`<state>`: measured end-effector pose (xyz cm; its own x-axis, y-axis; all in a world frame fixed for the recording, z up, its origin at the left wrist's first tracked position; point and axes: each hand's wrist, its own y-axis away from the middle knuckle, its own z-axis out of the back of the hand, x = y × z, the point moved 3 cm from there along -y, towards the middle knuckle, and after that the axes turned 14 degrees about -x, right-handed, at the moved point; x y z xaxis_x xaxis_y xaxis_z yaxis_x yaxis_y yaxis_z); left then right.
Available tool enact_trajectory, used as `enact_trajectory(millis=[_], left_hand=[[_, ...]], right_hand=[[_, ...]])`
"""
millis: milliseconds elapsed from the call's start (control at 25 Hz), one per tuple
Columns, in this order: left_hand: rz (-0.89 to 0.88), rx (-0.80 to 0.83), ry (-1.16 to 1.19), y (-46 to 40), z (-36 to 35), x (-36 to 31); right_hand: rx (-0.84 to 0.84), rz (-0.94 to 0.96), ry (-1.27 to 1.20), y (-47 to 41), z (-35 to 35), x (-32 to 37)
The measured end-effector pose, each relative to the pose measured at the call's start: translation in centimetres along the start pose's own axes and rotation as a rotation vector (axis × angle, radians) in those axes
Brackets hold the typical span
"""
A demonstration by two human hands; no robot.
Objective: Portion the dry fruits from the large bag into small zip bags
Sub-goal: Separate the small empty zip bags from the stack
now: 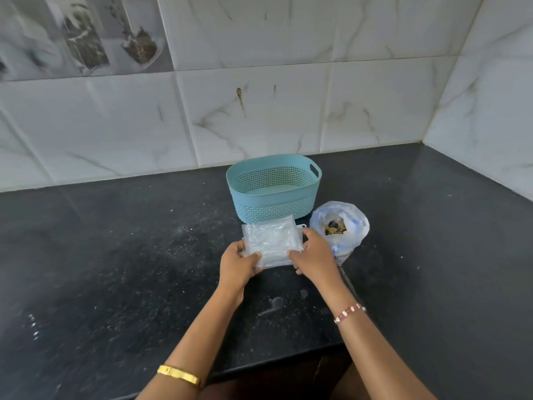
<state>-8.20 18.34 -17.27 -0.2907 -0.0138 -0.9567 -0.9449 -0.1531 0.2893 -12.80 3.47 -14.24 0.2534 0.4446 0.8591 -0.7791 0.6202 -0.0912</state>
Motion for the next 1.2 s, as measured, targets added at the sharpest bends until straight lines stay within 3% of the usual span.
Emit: enact_trajectory(millis=[160,400,680,800,1080,1200], left_hand=[[-0.063,-0.056,-0.081,-1.6,1.6,0.7],[-0.435,-0.144,-0.573,-4.3,2.3,-0.3],[-0.653,-0.245,-0.913,-4.2,3.1,-1.8],[-0.6,-0.17,-0.797,-3.9,3.6,-2.8],[-0.14,0.226,-0.237,-2.3,3.1,-6.1],[-0.105,0.26,-0.16,-1.4,3.0,-6.7]], right_hand=[[0.022,0.032,0.145,-0.4,-2.1,0.0],[-0.07,0.226,0.343,-0.1,-3.5,1.6],[-0.091,0.292,0.403,0.4,-4.4,2.4],[-0.125,0.293,0.329,0.9,-4.3,2.8],[-0.083,0.222,0.048,2.1,-3.8,5.8],[-0.089,0.234,0.005,2.7,-3.4,6.3]])
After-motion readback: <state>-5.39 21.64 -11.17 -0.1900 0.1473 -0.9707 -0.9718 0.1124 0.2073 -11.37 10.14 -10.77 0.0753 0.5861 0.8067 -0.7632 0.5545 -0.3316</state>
